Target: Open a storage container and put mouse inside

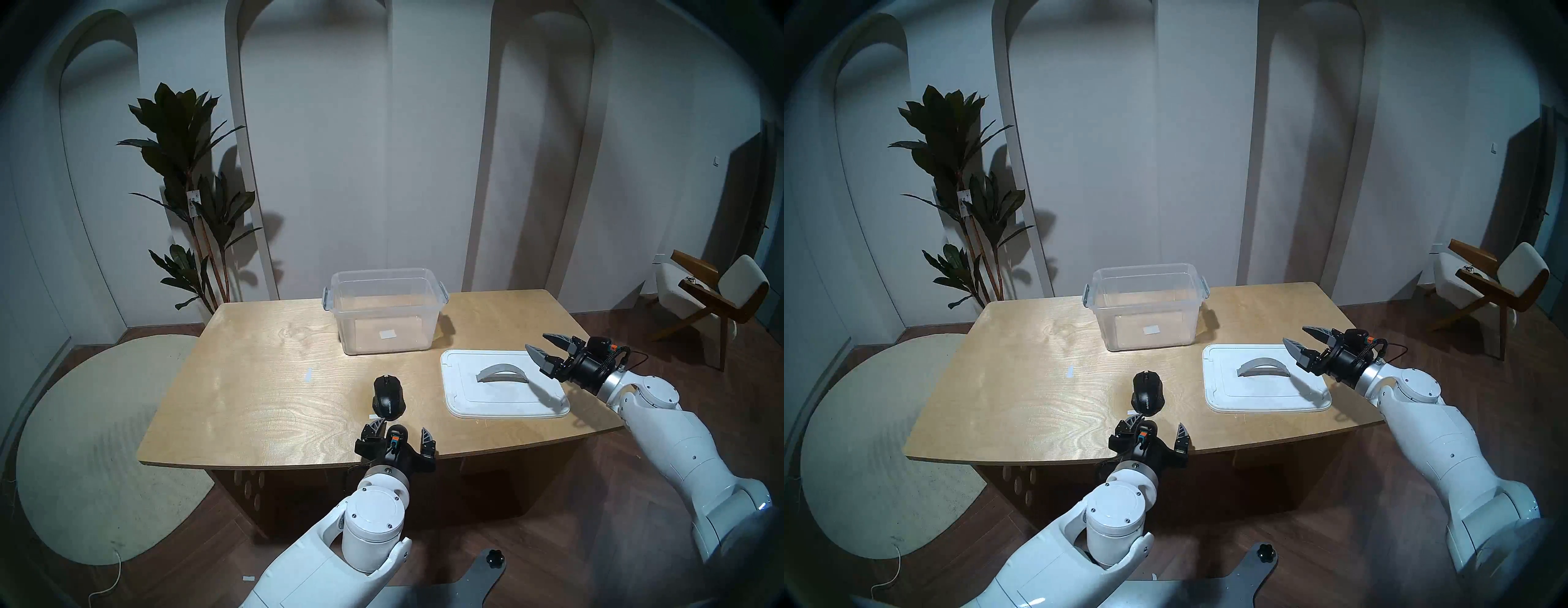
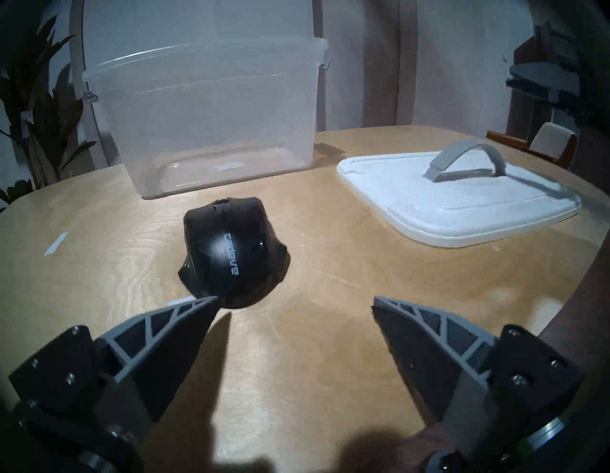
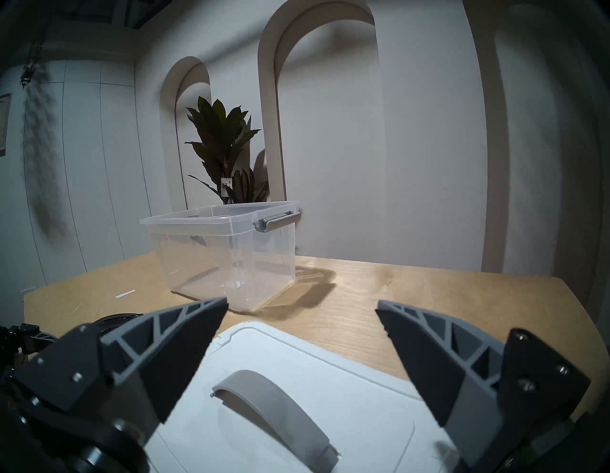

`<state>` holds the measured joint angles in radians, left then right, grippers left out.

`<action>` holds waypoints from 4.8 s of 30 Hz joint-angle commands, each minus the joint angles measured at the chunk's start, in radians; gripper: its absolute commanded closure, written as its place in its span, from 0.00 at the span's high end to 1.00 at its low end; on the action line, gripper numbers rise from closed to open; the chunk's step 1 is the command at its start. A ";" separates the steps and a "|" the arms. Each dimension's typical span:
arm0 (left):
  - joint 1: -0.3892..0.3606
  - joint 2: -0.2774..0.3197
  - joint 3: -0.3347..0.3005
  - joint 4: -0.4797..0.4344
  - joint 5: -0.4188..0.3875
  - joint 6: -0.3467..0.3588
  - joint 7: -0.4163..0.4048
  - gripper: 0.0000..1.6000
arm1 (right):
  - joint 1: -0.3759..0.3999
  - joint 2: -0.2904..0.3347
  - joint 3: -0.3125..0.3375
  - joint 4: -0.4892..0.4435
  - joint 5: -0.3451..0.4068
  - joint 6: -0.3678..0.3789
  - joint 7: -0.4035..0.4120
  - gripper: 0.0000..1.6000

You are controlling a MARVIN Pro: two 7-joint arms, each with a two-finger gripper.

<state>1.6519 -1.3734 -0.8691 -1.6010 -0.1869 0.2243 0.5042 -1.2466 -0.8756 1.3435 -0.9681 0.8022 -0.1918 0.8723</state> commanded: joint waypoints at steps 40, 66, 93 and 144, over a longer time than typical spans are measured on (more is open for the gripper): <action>-0.430 -0.250 0.319 0.541 -0.279 -0.296 0.781 1.00 | 0.143 -0.058 -0.029 0.234 -0.075 -0.113 0.169 1.00; -0.337 -0.007 0.280 0.441 -0.188 -0.297 0.579 1.00 | 0.181 -0.076 -0.025 0.302 -0.078 -0.141 0.227 1.00; -0.449 0.243 0.194 0.280 -0.508 -0.093 0.052 1.00 | 0.194 -0.081 -0.024 0.325 -0.079 -0.151 0.246 1.00; -0.430 0.522 0.118 -0.103 -0.312 -0.322 0.114 0.00 | 0.208 -0.087 -0.024 0.351 -0.080 -0.161 0.269 1.00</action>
<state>1.2784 -0.8881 -0.7108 -1.5979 -0.5725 -0.0545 0.5834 -1.0553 -0.9624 1.3143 -0.6108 0.7202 -0.3497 1.1447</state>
